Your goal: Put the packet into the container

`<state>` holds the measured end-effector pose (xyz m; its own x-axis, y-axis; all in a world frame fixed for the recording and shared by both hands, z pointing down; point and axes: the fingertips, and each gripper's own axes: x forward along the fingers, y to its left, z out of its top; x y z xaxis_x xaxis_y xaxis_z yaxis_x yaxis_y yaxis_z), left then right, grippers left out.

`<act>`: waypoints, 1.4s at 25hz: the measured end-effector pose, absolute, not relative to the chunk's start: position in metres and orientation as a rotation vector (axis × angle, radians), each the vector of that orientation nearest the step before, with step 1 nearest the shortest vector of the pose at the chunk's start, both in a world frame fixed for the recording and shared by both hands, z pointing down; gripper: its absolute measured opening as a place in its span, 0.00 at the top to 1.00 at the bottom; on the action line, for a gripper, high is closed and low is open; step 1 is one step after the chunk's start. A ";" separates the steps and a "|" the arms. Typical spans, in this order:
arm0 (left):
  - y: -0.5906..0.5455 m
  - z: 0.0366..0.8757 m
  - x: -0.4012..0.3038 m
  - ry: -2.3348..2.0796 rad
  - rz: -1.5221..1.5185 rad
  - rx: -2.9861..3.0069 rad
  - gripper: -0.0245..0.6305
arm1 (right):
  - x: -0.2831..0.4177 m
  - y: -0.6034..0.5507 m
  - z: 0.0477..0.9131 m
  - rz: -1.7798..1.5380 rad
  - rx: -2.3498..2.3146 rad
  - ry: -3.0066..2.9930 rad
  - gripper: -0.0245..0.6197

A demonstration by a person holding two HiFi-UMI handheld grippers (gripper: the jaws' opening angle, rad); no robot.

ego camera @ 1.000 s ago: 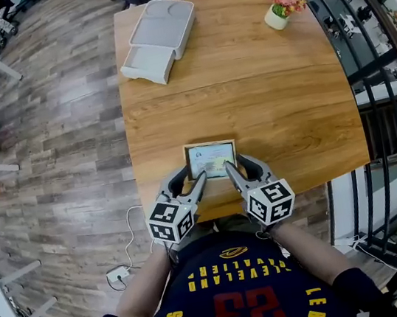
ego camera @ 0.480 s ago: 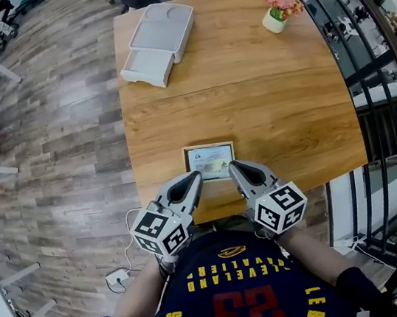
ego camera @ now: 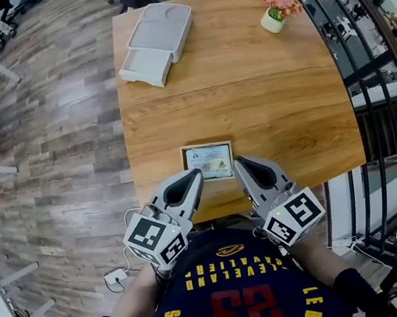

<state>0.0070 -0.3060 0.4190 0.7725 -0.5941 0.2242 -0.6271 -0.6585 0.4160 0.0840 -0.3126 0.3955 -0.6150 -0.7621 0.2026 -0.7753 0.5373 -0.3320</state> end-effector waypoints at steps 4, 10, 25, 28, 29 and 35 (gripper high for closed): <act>-0.307 0.406 0.010 -0.910 0.061 2.501 0.95 | 0.080 -0.311 0.383 0.566 1.350 -2.755 0.94; -0.308 0.405 0.012 -0.915 0.032 2.459 0.95 | 0.075 -0.306 0.384 0.578 1.333 -2.762 0.94; -0.304 0.405 0.015 -0.915 0.038 2.466 0.95 | 0.072 -0.301 0.380 0.574 1.318 -2.792 0.94; -0.303 0.408 0.016 -0.913 0.044 2.468 0.95 | 0.072 -0.300 0.381 0.581 1.314 -2.795 0.94; -0.303 0.408 0.016 -0.913 0.047 2.469 0.95 | 0.072 -0.300 0.381 0.582 1.312 -2.796 0.94; -0.301 0.407 0.018 -0.914 0.062 2.479 0.95 | 0.072 -0.299 0.380 0.587 1.308 -2.800 0.94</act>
<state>0.0179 -0.3013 0.4071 0.7745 -0.5979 0.2067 -0.6203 -0.6536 0.4336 0.0723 -0.2991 0.3795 -0.6541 -0.7410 0.1518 -0.7396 0.5845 -0.3339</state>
